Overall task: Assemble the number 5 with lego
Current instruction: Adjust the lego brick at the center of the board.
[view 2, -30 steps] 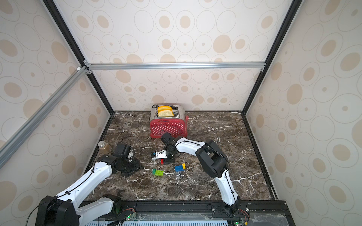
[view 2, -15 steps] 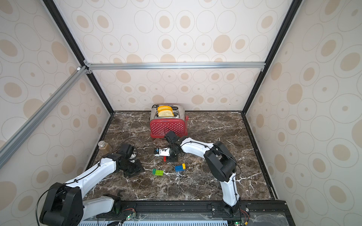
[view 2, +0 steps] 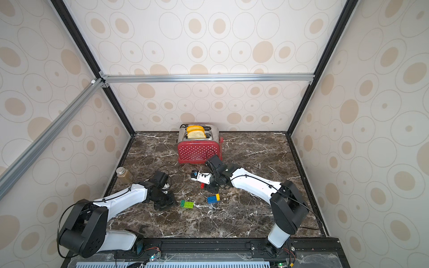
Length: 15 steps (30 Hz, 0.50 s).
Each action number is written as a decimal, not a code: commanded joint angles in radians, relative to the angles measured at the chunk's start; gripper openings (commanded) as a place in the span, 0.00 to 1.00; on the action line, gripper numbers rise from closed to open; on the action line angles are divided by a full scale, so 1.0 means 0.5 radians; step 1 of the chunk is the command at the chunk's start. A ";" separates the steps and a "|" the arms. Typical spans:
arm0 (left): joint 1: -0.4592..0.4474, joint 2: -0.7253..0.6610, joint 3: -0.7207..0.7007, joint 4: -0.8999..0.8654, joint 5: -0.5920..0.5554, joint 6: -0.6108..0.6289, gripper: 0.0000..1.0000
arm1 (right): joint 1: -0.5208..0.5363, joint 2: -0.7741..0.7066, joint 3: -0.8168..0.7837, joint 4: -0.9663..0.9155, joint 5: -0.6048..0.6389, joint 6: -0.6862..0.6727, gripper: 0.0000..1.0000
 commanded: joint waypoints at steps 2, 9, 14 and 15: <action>-0.078 0.092 0.057 0.055 -0.002 -0.042 0.41 | 0.004 -0.138 -0.115 0.022 0.034 0.144 0.30; -0.191 0.194 0.156 0.065 -0.006 -0.057 0.40 | 0.004 -0.212 -0.202 0.032 0.037 0.201 0.30; -0.270 0.271 0.230 0.062 -0.013 -0.049 0.40 | 0.006 -0.245 -0.245 0.042 -0.042 0.201 0.30; -0.274 0.281 0.238 0.066 -0.007 -0.048 0.40 | 0.010 -0.245 -0.245 0.041 -0.061 0.201 0.30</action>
